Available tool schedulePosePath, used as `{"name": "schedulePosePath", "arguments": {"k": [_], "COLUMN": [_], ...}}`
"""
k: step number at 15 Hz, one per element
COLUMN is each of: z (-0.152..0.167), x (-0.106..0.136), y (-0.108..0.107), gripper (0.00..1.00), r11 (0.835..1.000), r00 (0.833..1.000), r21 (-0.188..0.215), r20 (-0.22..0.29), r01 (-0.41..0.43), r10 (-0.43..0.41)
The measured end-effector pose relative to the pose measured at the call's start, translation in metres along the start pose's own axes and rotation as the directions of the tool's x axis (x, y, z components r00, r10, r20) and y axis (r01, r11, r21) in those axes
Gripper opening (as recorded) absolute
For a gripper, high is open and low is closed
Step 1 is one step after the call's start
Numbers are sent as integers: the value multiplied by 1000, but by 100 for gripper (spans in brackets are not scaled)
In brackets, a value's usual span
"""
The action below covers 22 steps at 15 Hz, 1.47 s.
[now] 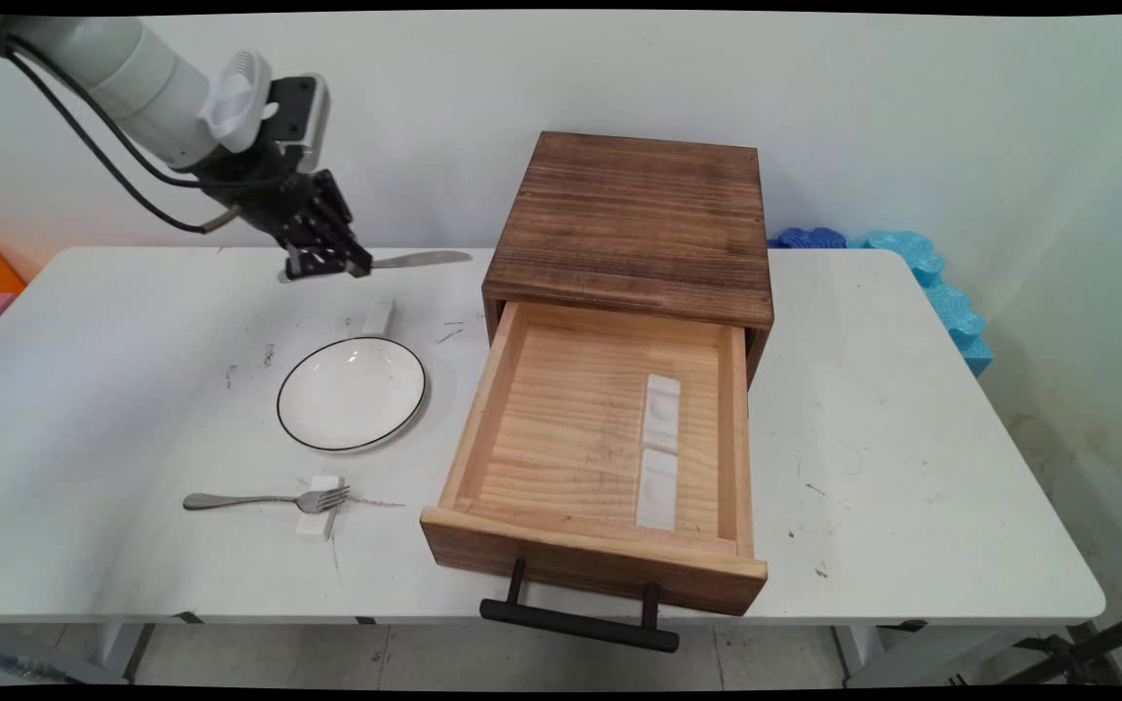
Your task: Place the picked object into the drawer
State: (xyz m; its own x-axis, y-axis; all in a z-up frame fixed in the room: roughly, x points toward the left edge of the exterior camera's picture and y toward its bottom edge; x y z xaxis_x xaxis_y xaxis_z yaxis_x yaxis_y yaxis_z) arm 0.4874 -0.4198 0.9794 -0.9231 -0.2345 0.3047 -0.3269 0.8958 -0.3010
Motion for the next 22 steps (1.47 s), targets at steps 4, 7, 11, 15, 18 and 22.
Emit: {"name": "schedulePosePath", "arguments": {"k": [4,7,11,15,18,22], "z": [0,5,23,48,62,82], "x": [34,58,98,136,155,180], "y": [15,23,32,36,40,45], "gripper": [0,0,0,0,0,0], "r11": [999,998,995,992,990,986], "r00": [999,997,993,989,986,982], "r21": [-15,-23,-33,-43,-50,-59], "r20": [-28,-47,-75,-97,-107,-116], "r01": [-33,-56,-92,-117,-134,-155], "r10": [32,55,89,113,129,147]}}
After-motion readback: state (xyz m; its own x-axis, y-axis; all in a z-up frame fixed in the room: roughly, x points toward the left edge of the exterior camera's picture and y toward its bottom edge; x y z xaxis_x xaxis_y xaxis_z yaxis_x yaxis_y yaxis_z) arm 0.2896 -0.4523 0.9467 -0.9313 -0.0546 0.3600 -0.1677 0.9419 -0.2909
